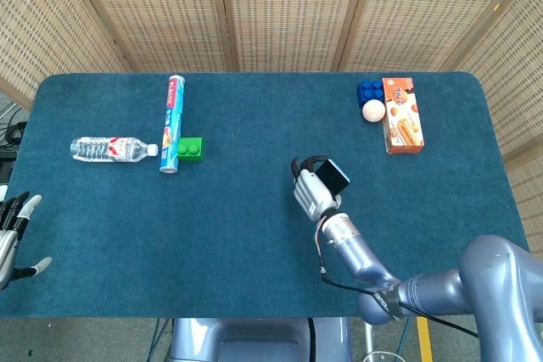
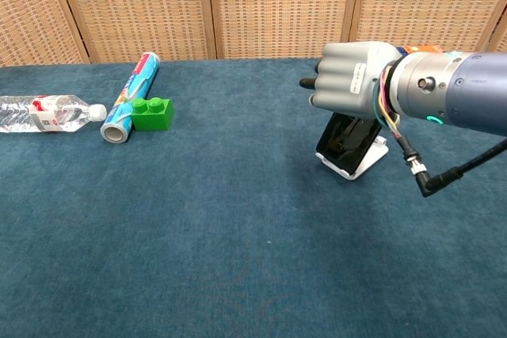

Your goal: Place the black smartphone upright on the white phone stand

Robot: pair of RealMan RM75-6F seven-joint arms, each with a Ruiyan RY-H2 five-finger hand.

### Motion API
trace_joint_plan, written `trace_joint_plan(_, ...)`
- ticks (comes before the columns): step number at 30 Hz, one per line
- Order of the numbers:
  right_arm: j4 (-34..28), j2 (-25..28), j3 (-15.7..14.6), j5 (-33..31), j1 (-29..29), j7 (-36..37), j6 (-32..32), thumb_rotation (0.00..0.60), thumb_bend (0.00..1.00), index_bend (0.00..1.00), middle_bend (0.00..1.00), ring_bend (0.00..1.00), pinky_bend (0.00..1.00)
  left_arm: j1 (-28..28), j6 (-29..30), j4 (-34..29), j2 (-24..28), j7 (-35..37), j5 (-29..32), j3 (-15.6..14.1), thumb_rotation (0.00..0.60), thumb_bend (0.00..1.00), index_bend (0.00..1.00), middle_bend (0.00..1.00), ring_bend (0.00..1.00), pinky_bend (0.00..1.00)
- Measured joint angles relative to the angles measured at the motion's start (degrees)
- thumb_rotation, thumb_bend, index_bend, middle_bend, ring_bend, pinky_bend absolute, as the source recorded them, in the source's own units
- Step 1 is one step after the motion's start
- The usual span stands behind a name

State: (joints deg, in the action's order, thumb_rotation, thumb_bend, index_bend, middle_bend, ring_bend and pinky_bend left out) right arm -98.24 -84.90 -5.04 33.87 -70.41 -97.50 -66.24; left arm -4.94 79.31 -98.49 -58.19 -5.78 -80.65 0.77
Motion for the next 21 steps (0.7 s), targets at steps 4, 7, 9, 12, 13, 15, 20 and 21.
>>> trace_joint_plan(4, 0.0, -0.1, -0.5, 0.5, 0.1, 0.5, -0.3, 0.600, 0.36, 0.16, 0.00, 0.10, 0.35, 0.1, 0.2, -0.2, 0.0, -0.2, 0.0, 0.0, 0.600, 0.00, 0.00, 0.00, 0.00, 0.00)
trace_joint_plan(7, 0.1, -0.2, -1.1, 1.2, 0.3, 0.9, -0.6, 0.600, 0.36, 0.14, 0.00, 0.06, 0.32, 0.1, 0.2, -0.2, 0.0, -0.3, 0.0, 0.0, 0.600, 0.00, 0.00, 0.00, 0.00, 0.00)
trace_joint_plan(9, 0.1, -0.2, -1.4, 1.6, 0.5, 1.3, -0.9, 0.600, 0.36, 0.12, 0.00, 0.03, 0.29, 0.0, 0.1, -0.2, -0.1, -0.4, 0.0, -0.1, 0.600, 0.00, 0.00, 0.00, 0.00, 0.00)
trace_joint_plan(12, 0.3, -0.3, -1.9, 2.4, 0.9, 1.9, -1.4, 0.600, 0.36, 0.09, 0.00, 0.00, 0.23, 0.0, 0.2, -0.3, -0.1, -0.4, -0.1, -0.1, 0.600, 0.00, 0.00, 0.00, 0.00, 0.00)
trace_joint_plan(13, 0.4, -0.3, -2.0, 2.5, 0.9, 2.1, -1.5, 0.600, 0.36, 0.09, 0.00, 0.00, 0.21, 0.1, 0.2, -0.2, -0.1, -0.4, -0.1, -0.1, 0.600, 0.00, 0.00, 0.00, 0.00, 0.00)
trace_joint_plan(15, 0.7, -0.4, -2.0, 2.5, 1.1, 2.5, -1.6, 0.600, 0.36, 0.09, 0.00, 0.00, 0.19, 0.1, 0.2, -0.3, -0.1, -0.5, -0.2, -0.1, 0.600, 0.00, 0.00, 0.00, 0.00, 0.00)
trace_joint_plan(20, 0.9, -0.4, -2.3, 2.9, 1.3, 2.7, -1.9, 0.600, 0.36, 0.07, 0.00, 0.00, 0.17, 0.0, 0.3, -0.5, -0.1, -0.6, 0.0, -0.1, 0.600, 0.00, 0.00, 0.00, 0.00, 0.00)
trace_joint_plan(21, 0.8, -0.4, -2.3, 3.0, 1.3, 2.8, -2.0, 0.600, 0.36, 0.06, 0.00, 0.00, 0.17, 0.0, 0.3, -0.4, -0.1, -0.6, 0.0, -0.1, 0.600, 0.00, 0.00, 0.00, 0.00, 0.00)
